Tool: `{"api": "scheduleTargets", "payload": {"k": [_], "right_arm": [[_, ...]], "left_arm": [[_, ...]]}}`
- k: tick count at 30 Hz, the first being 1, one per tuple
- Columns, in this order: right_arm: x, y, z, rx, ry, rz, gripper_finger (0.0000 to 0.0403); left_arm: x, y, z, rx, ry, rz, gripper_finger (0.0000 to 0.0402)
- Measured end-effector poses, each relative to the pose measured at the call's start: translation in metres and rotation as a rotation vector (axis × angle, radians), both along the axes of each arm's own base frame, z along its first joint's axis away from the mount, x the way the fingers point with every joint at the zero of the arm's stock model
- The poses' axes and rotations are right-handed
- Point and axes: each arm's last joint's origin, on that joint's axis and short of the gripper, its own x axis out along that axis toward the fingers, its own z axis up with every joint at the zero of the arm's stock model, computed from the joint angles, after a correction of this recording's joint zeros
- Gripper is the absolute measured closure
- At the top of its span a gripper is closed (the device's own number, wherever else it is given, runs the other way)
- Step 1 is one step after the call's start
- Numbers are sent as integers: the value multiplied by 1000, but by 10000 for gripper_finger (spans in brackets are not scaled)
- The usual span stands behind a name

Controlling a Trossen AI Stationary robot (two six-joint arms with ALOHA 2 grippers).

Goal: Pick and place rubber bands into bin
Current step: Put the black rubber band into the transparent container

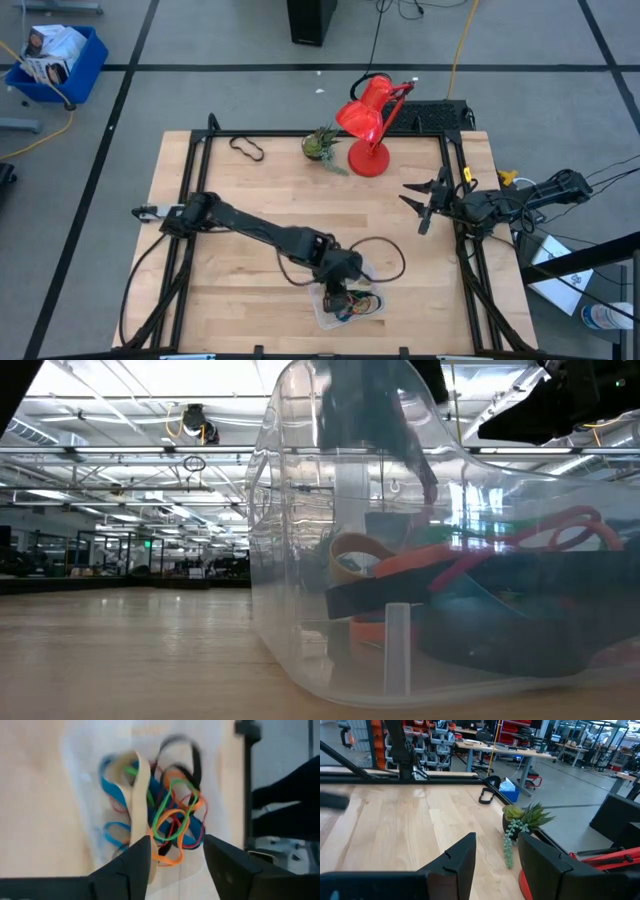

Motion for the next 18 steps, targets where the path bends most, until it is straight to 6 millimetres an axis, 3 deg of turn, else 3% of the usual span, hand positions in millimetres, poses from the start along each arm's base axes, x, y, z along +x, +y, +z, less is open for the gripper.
{"api": "scheduleTargets", "payload": {"k": [5,11,15,18], "right_arm": [[0,0,1,9,-10,-1,259],[0,0,1,10,-13,-1,259],[0,0,1,10,-15,-1,259],[0,0,1,10,-15,-1,259]], "left_arm": [[-27,13,65,71,-131,7,192],[-71,28,149,-1,-347,40,192],[-100,36,191,-22,-509,13,192],[-118,42,214,59,-631,-38,193]]}}
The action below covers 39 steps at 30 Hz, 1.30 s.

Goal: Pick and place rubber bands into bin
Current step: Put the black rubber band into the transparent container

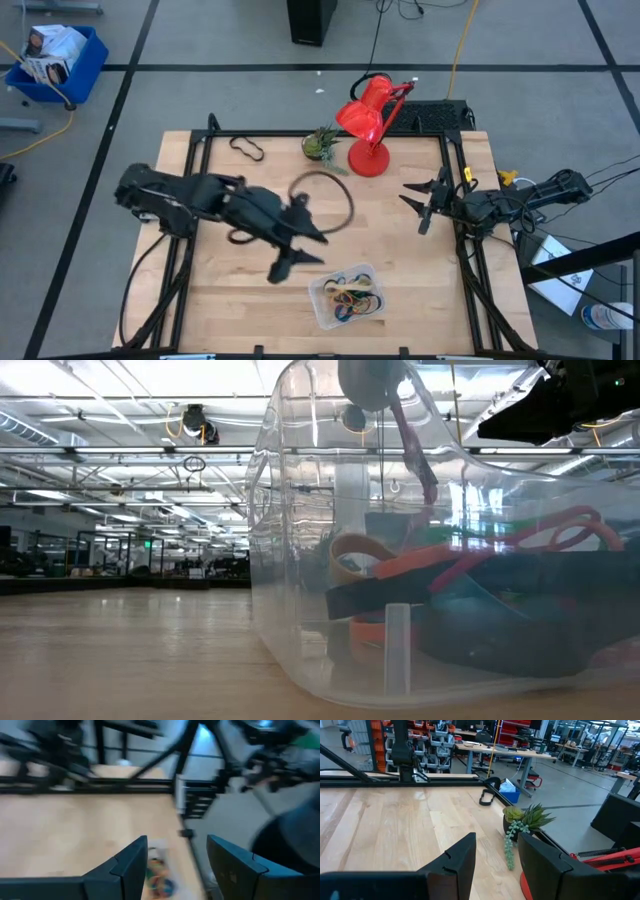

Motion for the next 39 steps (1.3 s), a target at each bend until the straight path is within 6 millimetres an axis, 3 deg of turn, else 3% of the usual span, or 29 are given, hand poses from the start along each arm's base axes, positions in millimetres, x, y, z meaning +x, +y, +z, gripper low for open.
{"api": "scheduleTargets", "payload": {"k": [4,9,14,18,26,30,34,39], "right_arm": [[0,0,0,0,0,0,259],[0,0,0,0,0,-1,259],[0,0,0,0,-1,-1,259],[0,0,2,20,-26,-7,259],[1,0,9,85,-124,-12,259],[1,0,11,91,-142,-11,259],[1,0,11,115,-152,-14,259],[1,0,11,130,-158,-16,259]], "left_arm": [[-27,23,11,57,50,235,193],[-68,77,8,22,288,669,204],[-87,128,-7,99,521,910,226],[-90,172,-19,111,665,1066,244],[-80,250,-52,99,871,1043,252],[-78,278,-74,55,939,975,252],[-77,302,-110,12,926,893,252],[-86,324,-156,-32,930,940,252]]}}
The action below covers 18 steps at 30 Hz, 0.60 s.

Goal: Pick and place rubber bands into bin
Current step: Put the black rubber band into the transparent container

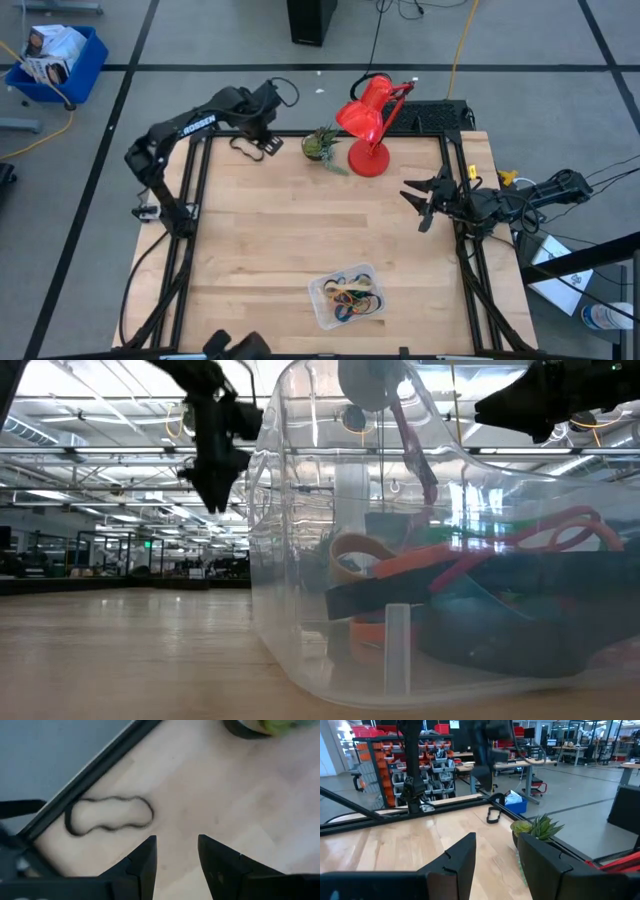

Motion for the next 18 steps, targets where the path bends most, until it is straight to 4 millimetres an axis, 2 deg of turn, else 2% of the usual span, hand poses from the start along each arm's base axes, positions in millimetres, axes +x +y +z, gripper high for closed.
{"api": "scheduleTargets", "payload": {"k": [5,9,13,18], "right_arm": [[0,0,0,-3,4,0,259],[0,0,-1,-5,8,0,259],[0,0,-1,-13,12,0,259],[0,0,-1,-15,13,-3,259]], "left_arm": [[-7,5,-41,-70,-40,47,252],[-14,8,-66,-57,-33,93,252],[-20,11,-82,-45,-52,140,252],[-25,19,-89,-9,-77,185,252]]}}
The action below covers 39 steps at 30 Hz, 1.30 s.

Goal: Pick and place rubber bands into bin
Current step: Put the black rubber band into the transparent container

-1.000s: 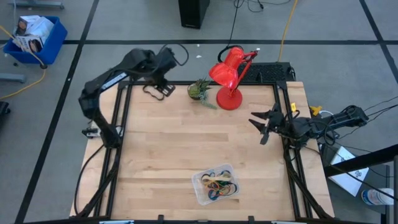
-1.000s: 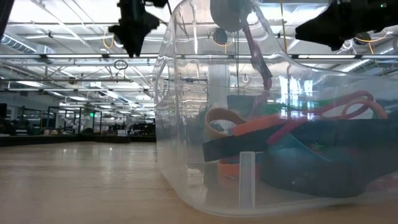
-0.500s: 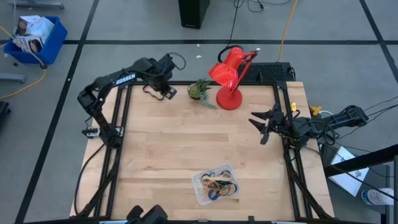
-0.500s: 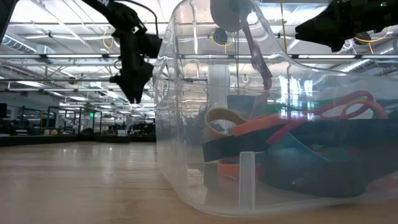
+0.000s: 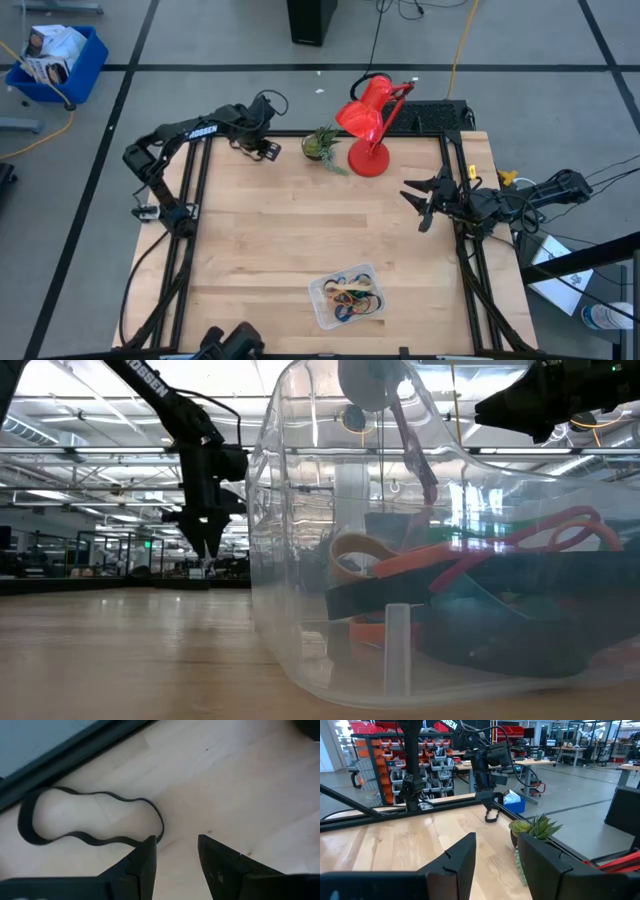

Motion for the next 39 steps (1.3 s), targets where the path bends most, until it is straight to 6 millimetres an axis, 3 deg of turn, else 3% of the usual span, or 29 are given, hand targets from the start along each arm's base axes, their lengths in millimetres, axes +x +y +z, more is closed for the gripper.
{"api": "scheduleTargets", "payload": {"k": [7,19,31,39], "right_arm": [[0,0,0,0,0,0,259],[0,0,0,4,-2,-1,259],[0,0,0,8,-4,-1,259],[0,0,0,3,-2,-1,259]], "left_arm": [[-2,5,-10,-37,6,37,252],[6,18,-58,-129,79,74,252],[5,21,-69,-152,97,82,254],[5,21,-69,-152,104,56,324]]}}
